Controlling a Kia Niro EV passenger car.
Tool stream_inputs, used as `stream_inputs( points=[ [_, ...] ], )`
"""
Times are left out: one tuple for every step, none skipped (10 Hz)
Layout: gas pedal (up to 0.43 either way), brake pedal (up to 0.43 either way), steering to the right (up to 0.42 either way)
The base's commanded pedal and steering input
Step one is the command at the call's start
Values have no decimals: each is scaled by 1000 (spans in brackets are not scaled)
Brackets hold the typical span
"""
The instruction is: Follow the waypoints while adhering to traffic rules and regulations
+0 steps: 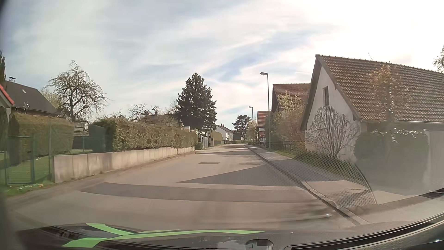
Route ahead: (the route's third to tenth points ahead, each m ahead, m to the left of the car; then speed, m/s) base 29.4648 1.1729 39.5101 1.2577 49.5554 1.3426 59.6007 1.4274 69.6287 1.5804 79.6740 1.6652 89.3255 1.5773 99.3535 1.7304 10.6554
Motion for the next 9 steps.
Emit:
stream_inputs(
  points=[
    [150, 0, 4],
    [150, 0, 4],
    [150, 0, 4],
    [150, 0, 3],
    [150, 0, 1],
    [150, 0, -2],
    [150, 0, -4],
    [150, 0, -5],
    [150, 0, -5]
  ],
)
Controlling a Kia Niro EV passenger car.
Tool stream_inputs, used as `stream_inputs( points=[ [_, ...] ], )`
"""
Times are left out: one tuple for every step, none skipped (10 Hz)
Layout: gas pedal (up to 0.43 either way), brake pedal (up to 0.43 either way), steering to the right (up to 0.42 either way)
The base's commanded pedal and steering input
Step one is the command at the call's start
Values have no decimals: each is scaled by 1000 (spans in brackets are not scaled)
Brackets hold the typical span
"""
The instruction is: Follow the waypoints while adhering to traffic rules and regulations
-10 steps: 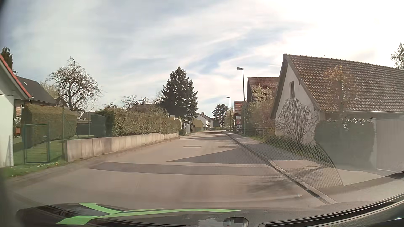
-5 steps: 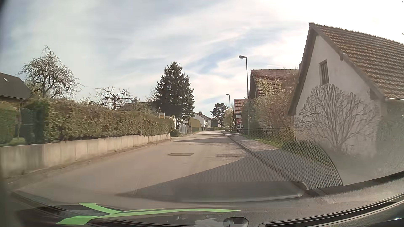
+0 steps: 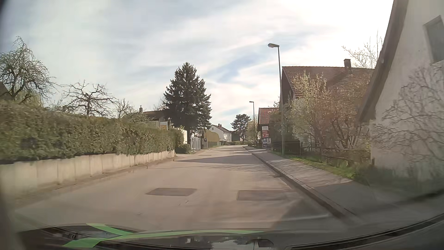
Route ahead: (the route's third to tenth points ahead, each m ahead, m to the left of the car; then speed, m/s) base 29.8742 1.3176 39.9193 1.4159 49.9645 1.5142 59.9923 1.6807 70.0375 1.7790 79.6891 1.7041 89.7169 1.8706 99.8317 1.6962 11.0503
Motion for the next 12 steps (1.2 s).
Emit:
stream_inputs(
  points=[
    [150, 0, -5],
    [150, 0, -5],
    [150, 0, -5],
    [150, 0, -5],
    [150, 0, -5],
    [150, 0, -5],
    [150, 0, -5],
    [150, 0, -6],
    [138, 0, -5],
    [138, 0, -5],
    [138, 0, -5],
    [138, 0, -5]
  ],
)
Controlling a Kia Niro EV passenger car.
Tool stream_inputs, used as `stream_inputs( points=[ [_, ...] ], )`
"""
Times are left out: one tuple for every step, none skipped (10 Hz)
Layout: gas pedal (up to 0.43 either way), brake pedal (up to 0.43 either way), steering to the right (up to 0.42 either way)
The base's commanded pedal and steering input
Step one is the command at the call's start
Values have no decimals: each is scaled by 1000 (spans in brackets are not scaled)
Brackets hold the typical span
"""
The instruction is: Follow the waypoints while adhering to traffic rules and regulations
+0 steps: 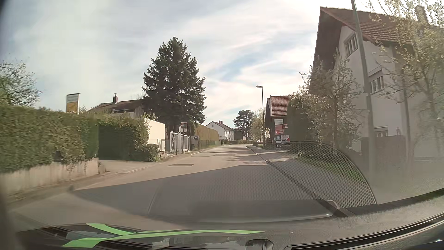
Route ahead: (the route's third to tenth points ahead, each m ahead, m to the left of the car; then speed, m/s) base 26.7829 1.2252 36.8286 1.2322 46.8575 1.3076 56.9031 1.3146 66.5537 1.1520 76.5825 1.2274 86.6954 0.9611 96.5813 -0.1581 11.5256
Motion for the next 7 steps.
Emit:
stream_inputs(
  points=[
    [138, 0, -5],
    [138, 0, -5],
    [138, 0, -5],
    [138, 0, -6],
    [138, 0, -5],
    [138, 0, -5],
    [138, 0, -6]
  ],
)
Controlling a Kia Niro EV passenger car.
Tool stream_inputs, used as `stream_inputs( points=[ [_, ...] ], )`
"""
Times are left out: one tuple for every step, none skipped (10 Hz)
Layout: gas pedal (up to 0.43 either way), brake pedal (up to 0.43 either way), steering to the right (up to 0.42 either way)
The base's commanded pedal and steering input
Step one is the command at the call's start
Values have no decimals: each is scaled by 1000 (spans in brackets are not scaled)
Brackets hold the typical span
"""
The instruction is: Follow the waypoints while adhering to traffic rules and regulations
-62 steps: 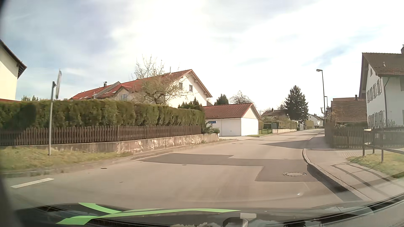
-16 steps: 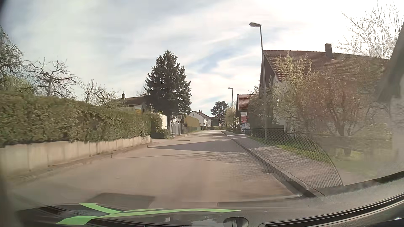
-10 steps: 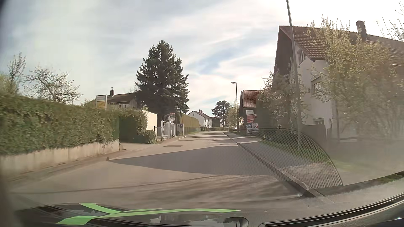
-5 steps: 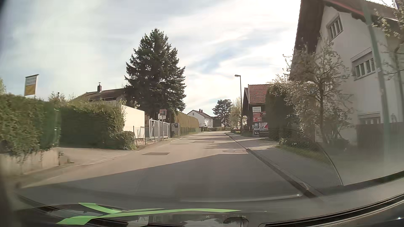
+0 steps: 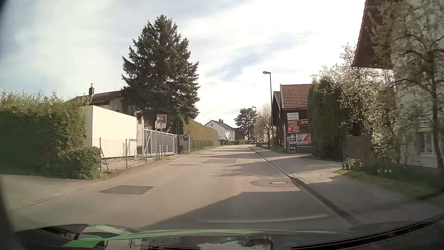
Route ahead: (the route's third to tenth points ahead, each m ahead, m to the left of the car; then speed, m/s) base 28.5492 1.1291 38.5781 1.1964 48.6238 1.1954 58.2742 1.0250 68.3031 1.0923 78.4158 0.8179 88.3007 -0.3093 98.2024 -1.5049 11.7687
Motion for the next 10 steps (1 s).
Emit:
stream_inputs(
  points=[
    [138, 0, -5],
    [118, 0, -5],
    [110, 0, -3],
    [110, 0, -2],
    [98, 0, -2],
    [98, 0, -2],
    [98, 0, -2],
    [98, 0, -2],
    [110, 0, -2],
    [110, 0, -2]
  ],
)
